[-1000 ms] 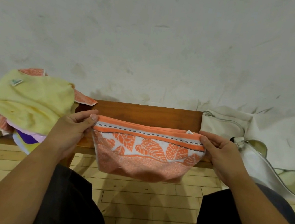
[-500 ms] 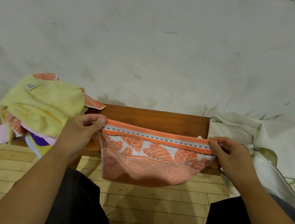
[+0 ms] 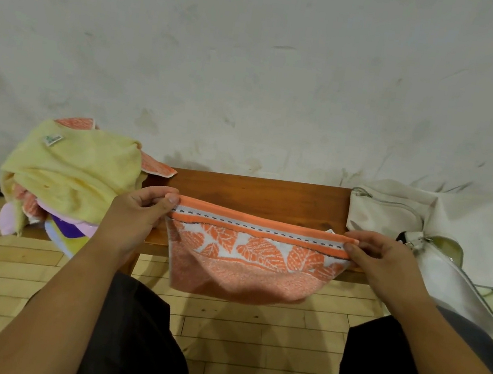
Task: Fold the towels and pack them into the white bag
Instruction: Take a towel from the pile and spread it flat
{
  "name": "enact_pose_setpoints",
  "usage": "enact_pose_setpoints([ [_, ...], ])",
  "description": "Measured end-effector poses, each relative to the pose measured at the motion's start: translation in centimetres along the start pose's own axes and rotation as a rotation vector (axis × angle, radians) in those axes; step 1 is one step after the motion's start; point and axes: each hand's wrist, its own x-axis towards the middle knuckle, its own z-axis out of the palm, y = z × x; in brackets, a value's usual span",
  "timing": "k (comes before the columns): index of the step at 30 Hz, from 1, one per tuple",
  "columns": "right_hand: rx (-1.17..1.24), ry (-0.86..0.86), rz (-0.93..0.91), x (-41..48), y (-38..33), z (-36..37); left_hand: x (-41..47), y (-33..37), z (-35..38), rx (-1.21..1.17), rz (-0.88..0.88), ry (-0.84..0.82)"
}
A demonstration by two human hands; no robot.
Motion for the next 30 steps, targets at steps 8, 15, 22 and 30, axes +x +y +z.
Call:
enact_pose_setpoints([
  [8, 0.024, -0.028, 0.057, 0.1, 0.4, 0.0, -0.4, 0.4, 0.2, 0.035, -0.007, 0.017],
  [15, -0.014, 0.085, 0.06, 1.4, -0.1, 0.7, 0.1, 1.2, 0.5, 0.29, 0.074, 0.034],
  [22, 0.309, 0.183, -0.206, 8.5, -12.6, -0.5, 6.5, 13.0, -1.0, 0.074, 0.388, 0.127],
  [30, 0.23, 0.354, -0.714, 7.8, -21.9, -2.1, 4.4, 21.1, -3.6, -0.162, 0.76, 0.249],
])
